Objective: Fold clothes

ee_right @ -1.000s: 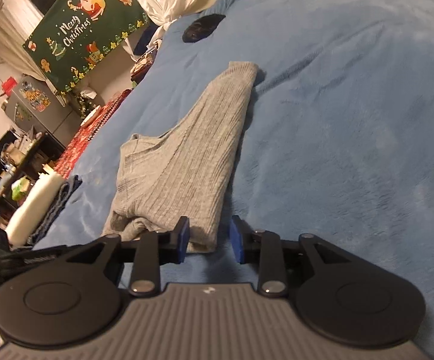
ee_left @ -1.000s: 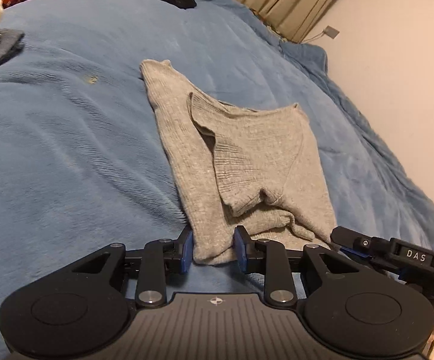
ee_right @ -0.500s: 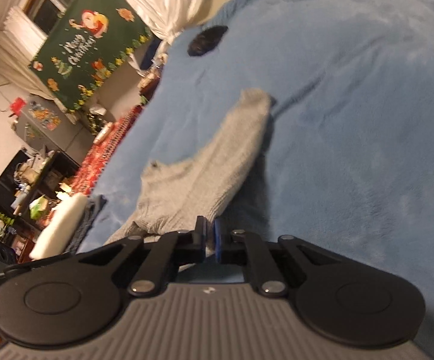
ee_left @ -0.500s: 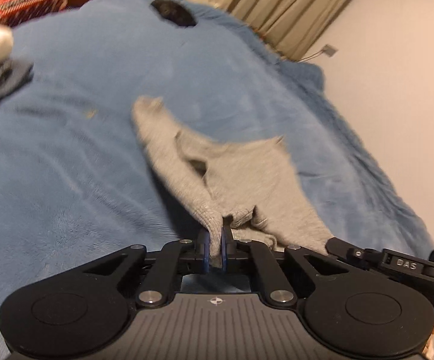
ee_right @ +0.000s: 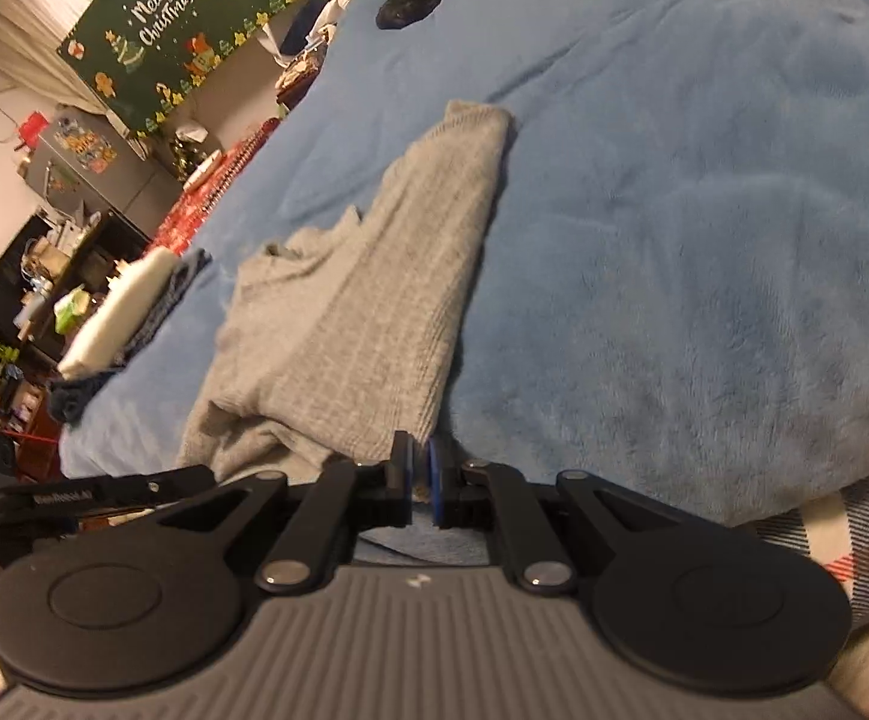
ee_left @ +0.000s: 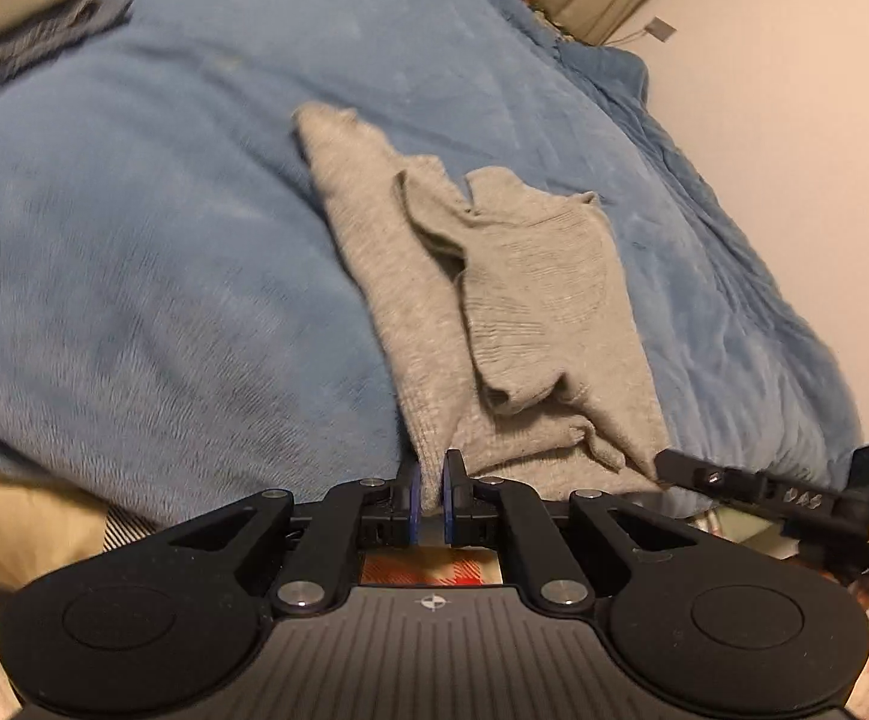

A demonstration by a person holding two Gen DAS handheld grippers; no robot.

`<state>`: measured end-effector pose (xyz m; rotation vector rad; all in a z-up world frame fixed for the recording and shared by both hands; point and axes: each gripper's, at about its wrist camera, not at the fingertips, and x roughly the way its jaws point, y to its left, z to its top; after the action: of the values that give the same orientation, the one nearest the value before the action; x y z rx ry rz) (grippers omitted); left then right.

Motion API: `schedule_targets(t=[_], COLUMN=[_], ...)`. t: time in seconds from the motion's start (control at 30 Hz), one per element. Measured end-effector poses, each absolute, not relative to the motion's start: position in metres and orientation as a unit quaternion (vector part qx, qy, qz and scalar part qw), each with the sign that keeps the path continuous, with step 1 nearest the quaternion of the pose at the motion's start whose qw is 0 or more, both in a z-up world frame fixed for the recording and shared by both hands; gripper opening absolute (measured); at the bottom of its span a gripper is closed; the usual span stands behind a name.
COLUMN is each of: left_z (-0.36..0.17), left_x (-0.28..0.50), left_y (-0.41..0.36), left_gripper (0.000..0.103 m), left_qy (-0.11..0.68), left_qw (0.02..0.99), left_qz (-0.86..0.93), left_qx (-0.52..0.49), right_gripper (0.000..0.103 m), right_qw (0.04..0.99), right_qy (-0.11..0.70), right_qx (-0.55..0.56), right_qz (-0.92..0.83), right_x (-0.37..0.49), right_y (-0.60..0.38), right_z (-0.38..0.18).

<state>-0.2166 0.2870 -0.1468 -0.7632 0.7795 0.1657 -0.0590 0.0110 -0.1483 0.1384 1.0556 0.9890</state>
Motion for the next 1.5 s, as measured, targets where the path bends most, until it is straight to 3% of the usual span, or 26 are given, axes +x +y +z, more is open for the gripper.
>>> schedule_targets(t=[0.07, 0.13, 0.2, 0.5, 0.93, 1.5], left_z=[-0.145, -0.136, -0.124, -0.078, -0.102, -0.105], left_x=[-0.217, -0.221, -0.233, -0.191, -0.069, -0.024], left_y=[0.292, 0.291, 0.292, 0.334, 0.367, 0.393], left_gripper=[0.013, 0.029, 0.039, 0.04, 0.039, 0.038], left_qy=[0.373, 0.372, 0.362, 0.328, 0.402, 0.473], left_qw=[0.849, 0.856, 0.869, 0.92, 0.912, 0.843], left_qz=[0.075, 0.078, 0.086, 0.095, -0.011, -0.185], left_qx=[-0.367, -0.351, -0.325, -0.195, 0.079, 0.175], right_gripper=[0.015, 0.022, 0.026, 0.03, 0.034, 0.038], right_qw=[0.749, 0.757, 0.768, 0.78, 0.718, 0.558], right_qy=[0.481, 0.467, 0.449, 0.381, 0.314, 0.266], right_qx=[0.062, 0.056, 0.044, -0.054, -0.258, -0.404], right_qz=[0.451, 0.453, 0.455, 0.493, 0.565, 0.674], right_x=[-0.056, -0.055, -0.05, 0.017, 0.103, 0.123], right_y=[0.01, 0.003, -0.007, 0.013, 0.131, 0.175], right_z=[-0.148, -0.142, -0.13, -0.081, -0.082, -0.092])
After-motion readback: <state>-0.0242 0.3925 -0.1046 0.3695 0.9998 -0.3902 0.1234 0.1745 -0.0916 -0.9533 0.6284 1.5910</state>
